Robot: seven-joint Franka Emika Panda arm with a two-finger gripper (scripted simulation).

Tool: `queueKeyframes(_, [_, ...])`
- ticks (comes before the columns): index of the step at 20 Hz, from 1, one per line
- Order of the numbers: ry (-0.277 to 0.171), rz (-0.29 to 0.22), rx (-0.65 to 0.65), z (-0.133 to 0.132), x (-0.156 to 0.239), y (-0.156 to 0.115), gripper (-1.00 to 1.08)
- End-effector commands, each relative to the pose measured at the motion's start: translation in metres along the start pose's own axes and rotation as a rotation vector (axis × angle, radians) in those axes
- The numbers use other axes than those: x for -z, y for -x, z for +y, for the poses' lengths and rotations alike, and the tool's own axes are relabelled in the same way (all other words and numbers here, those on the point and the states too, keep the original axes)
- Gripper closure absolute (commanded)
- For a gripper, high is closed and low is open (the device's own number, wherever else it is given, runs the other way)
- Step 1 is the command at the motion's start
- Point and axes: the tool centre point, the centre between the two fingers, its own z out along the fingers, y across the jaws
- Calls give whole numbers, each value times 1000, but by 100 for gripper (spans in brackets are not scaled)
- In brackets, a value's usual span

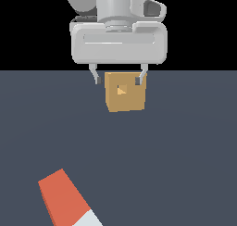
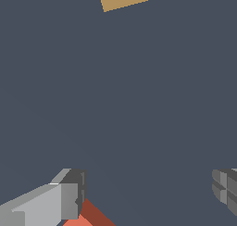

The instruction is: Insert the peg into the horizontal hole in a box.

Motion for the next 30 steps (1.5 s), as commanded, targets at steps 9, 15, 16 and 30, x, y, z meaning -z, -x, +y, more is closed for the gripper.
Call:
queueKeyframes(9, [0,0,30,-4,-4,8,-92])
queueKeyframes(15, [1,-1,91,-11,-11,24,-92])
queueKeyframes(16, [1,-1,105,-12,-13,28,-92])
queueKeyframes(30, [2,-3,342,-29,-42,95,-92])
